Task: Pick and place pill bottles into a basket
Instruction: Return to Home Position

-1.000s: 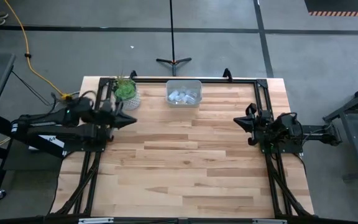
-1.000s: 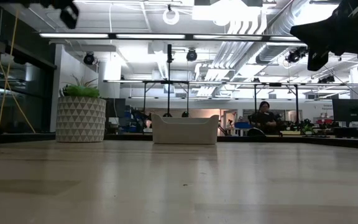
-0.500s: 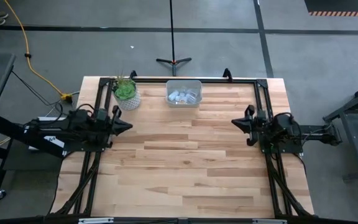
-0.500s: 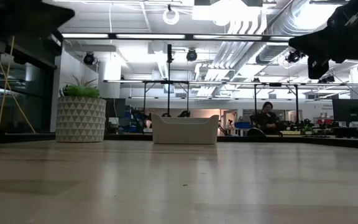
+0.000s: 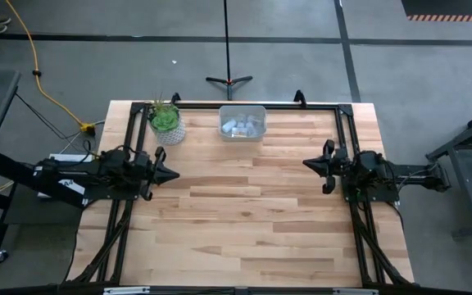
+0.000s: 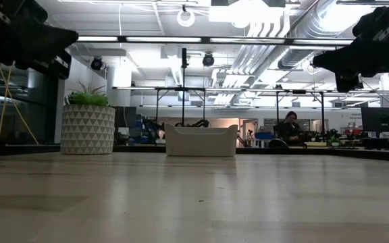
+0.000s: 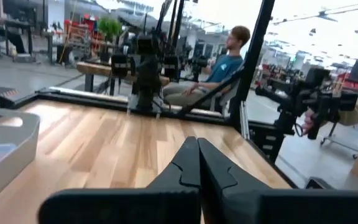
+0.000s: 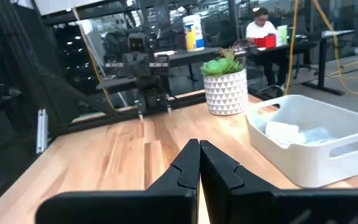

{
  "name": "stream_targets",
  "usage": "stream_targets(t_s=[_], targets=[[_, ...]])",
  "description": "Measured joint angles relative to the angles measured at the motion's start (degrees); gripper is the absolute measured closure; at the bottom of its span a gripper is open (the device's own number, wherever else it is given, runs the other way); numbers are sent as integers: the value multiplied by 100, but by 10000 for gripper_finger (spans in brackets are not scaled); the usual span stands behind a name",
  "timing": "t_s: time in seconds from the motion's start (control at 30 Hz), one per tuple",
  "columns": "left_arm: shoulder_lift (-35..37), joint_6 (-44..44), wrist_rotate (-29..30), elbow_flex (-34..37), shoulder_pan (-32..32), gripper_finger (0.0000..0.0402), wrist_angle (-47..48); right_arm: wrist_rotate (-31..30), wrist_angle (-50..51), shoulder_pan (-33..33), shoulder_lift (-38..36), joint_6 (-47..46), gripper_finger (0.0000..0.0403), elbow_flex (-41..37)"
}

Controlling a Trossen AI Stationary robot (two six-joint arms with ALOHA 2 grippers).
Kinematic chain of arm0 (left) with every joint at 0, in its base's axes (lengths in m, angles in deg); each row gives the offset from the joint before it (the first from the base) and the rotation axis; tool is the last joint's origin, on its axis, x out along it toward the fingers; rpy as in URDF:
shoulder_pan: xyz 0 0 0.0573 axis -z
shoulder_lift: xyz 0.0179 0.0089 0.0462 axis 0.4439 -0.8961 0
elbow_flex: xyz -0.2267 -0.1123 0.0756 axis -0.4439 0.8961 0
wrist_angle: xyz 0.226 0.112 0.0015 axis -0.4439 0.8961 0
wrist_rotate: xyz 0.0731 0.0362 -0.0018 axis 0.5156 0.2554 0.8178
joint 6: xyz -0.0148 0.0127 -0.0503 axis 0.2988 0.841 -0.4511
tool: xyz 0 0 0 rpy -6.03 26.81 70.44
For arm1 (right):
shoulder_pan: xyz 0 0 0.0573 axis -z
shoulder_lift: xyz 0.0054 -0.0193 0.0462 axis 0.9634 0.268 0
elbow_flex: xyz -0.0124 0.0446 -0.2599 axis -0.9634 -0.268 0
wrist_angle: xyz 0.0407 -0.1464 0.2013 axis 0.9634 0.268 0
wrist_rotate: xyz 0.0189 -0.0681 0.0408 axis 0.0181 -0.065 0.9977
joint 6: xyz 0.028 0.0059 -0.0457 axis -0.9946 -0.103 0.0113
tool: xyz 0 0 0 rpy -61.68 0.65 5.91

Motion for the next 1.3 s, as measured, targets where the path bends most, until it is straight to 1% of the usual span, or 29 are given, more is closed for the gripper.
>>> stream_targets(t_s=[0.03, 0.17, 0.23, 0.3, 0.37, 0.43, 0.57, 0.67, 0.7, 0.77, 0.93, 1.03, 1.17, 1.3], targets=[[13, 3, -2, 0, -2, 380, 21, 40, 1, 0, 0, 42, 402, 0], [37, 196, 45, 2, -2, 378, -180, 48, 1, 0, 0, 263, 401, 0], [28, 425, 242, 2, -2, 363, -146, 118, 7, 0, 0, 276, 402, 0], [28, 598, 277, 2, -2, 346, -136, 279, 17, 0, 0, 270, 402, 0], [31, 637, 280, 2, -2, 340, -137, 419, 30, 0, 0, 309, 401, -2], [31, 650, 278, 4, -2, 347, -129, 472, 36, 0, 0, 507, 402, -2], [31, 608, 278, 4, -2, 376, -48, 333, 25, -2, 0, 662, 400, -2], [28, 610, 282, 7, -2, 379, -40, 298, 23, -2, 0, 595, 397, -2], [28, 608, 282, 7, -2, 374, -40, 298, 23, -2, 0, 594, 397, -2], [28, 610, 282, 7, -2, 353, -44, 324, 20, -2, 0, 592, 397, -4], [28, 610, 284, 9, -2, 273, -45, 381, 20, -2, 0, 583, 402, -7], [28, 610, 284, 9, -2, 240, -45, 388, 20, -2, 0, 583, 402, -9], [28, 610, 286, 11, -2, 213, -45, 389, 20, -2, 0, 583, 402, -9], [28, 609, 286, 11, -2, 201, -45, 390, 20, -2, 0, 581, 401, -9]])
